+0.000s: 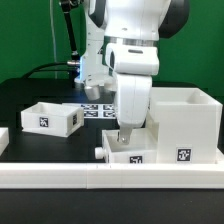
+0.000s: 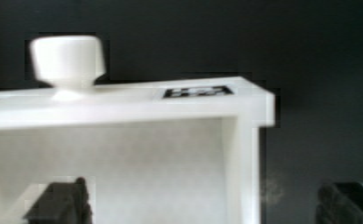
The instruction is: Assemble drawer
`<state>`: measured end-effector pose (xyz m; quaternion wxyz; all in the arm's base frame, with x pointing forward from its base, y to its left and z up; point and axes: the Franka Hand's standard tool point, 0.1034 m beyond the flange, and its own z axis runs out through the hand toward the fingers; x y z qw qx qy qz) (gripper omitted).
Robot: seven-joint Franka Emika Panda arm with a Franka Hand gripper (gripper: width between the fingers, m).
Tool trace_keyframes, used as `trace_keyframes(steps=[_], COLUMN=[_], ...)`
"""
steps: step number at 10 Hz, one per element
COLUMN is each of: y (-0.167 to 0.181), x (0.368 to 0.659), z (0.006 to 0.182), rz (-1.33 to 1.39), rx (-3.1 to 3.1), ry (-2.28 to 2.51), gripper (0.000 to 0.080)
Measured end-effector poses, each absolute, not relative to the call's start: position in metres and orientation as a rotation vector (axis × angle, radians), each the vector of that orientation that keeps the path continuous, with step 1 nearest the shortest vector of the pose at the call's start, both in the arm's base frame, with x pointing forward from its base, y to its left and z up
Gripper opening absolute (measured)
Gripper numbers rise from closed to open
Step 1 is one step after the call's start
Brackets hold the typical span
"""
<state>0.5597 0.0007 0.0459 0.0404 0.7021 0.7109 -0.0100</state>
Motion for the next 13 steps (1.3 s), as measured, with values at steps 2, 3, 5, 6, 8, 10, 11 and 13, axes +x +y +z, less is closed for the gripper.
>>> trace_keyframes(steps=[2,3,5,6,8,10,11,13], y=[-0.018,-0.031,-0.055,-0.058,-0.060,-0.081,-0.082,-0.086], x=[0.566,0.569,0.577,0.576,0.574,0.572,0.582,0.588], z=[0.071,0.076,0.080,0.079,0.074,0.057,0.058,0.056], rz=[-0.035,-0.043,-0.052,-0.052,-0.054,-0.001,0.033,0.103], rx=[2.138,2.120,2.102,2.109,2.103,2.137,2.156,2.201], ry=[2.171,2.187,2.204,2.201,2.216,2.307,2.333,2.379], gripper=[0.0647,0.0649,0.0649,0.0649,0.0649,0.0649,0.0649,0.0649])
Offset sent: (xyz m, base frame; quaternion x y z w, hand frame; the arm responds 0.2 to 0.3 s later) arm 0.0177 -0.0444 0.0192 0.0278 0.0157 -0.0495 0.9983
